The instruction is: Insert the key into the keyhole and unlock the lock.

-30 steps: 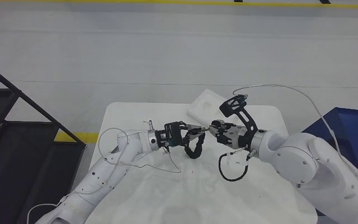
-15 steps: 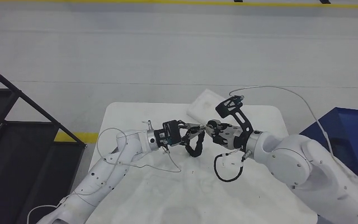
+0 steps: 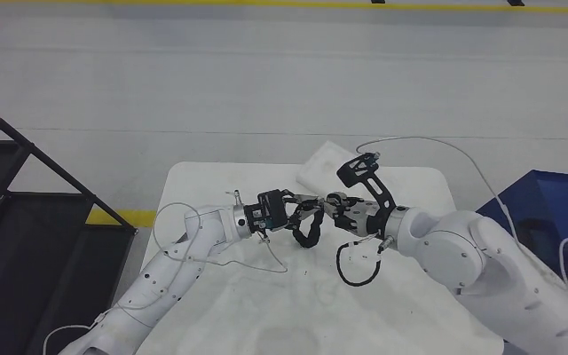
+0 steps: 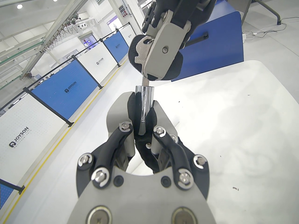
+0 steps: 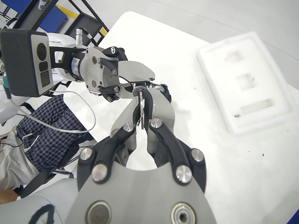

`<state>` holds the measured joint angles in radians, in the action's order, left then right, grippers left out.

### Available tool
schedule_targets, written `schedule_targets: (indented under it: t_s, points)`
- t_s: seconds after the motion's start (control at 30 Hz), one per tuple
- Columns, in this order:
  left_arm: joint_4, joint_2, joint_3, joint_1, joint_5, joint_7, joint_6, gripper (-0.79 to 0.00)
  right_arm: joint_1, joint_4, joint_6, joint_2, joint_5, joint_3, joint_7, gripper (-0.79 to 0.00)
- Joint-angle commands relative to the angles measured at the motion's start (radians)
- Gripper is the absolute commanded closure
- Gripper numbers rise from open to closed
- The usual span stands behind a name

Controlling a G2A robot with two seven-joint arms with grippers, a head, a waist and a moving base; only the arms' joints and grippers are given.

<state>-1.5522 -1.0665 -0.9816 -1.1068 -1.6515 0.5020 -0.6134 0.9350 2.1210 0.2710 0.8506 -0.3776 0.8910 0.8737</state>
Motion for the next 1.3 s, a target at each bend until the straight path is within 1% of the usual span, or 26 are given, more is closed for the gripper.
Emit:
schedule_targets:
  t_s: [0.0, 0.1, 0.2, 0.27, 0.43, 0.53, 0.6, 0.7, 0.77, 0.8, 0.83, 0.97, 1.17, 1.23, 1.27]
  points:
    - [0.001, 0.000, 0.001, 0.002, -0.002, 0.000, -0.004, 0.000, -0.004, -0.011, -0.007, 0.004, 0.018, 0.002, 0.009, -0.785]
    - [0.003, -0.001, -0.001, 0.006, -0.001, -0.002, -0.011, 0.000, -0.012, -0.022, -0.038, 0.007, 0.033, 0.009, 0.025, -0.785]
    - [0.005, 0.001, -0.012, 0.014, 0.014, -0.022, -0.044, 0.000, -0.024, -0.026, -0.110, 0.005, 0.029, 0.028, 0.058, -0.785]
    - [0.004, 0.004, -0.019, 0.032, 0.027, -0.053, -0.123, 0.000, -0.031, -0.033, -0.176, 0.000, 0.008, 0.045, 0.091, -0.785]
    - [0.008, 0.011, -0.061, 0.069, 0.106, -0.132, -0.244, 0.000, -0.041, -0.039, -0.355, -0.011, -0.007, 0.082, 0.176, -0.785]
    - [0.031, 0.013, -0.071, 0.099, 0.195, -0.217, -0.352, 0.000, -0.043, -0.042, -0.412, -0.015, -0.010, 0.092, 0.217, -0.785]
    - [0.052, 0.011, -0.072, 0.124, 0.260, -0.276, -0.399, 0.000, -0.047, -0.042, -0.449, -0.016, -0.012, 0.092, 0.237, -0.785]
    - [0.065, 0.014, -0.029, 0.169, 0.365, -0.378, -0.399, 0.000, -0.052, -0.043, -0.492, -0.014, -0.016, 0.087, 0.240, -0.785]
    - [0.068, 0.020, -0.003, 0.208, 0.429, -0.445, -0.399, 0.000, -0.047, -0.057, -0.505, -0.011, 0.015, 0.087, 0.212, -0.785]
    - [0.076, 0.024, 0.006, 0.226, 0.470, -0.470, -0.399, 0.000, -0.036, -0.085, -0.490, -0.009, 0.054, 0.094, 0.180, -0.785]
    - [0.074, 0.028, 0.022, 0.243, 0.502, -0.502, -0.399, 0.000, -0.034, -0.092, -0.484, -0.009, 0.064, 0.097, 0.174, -0.785]
    - [0.066, 0.046, 0.070, 0.309, 0.592, -0.634, -0.399, 0.000, -0.034, -0.092, -0.484, -0.009, 0.064, 0.097, 0.174, -0.785]
    - [0.083, 0.064, 0.155, 0.371, 0.749, -0.760, -0.399, 0.000, -0.034, -0.092, -0.484, -0.009, 0.064, 0.097, 0.174, -0.785]
    - [0.091, 0.069, 0.184, 0.393, 0.761, -0.823, -0.399, 0.000, -0.022, -0.098, -0.499, -0.011, 0.057, 0.091, 0.199, -0.785]
    - [0.097, 0.071, 0.194, 0.397, 0.790, -0.828, -0.399, 0.000, -0.025, -0.099, -0.518, -0.012, 0.054, 0.094, 0.213, -0.785]
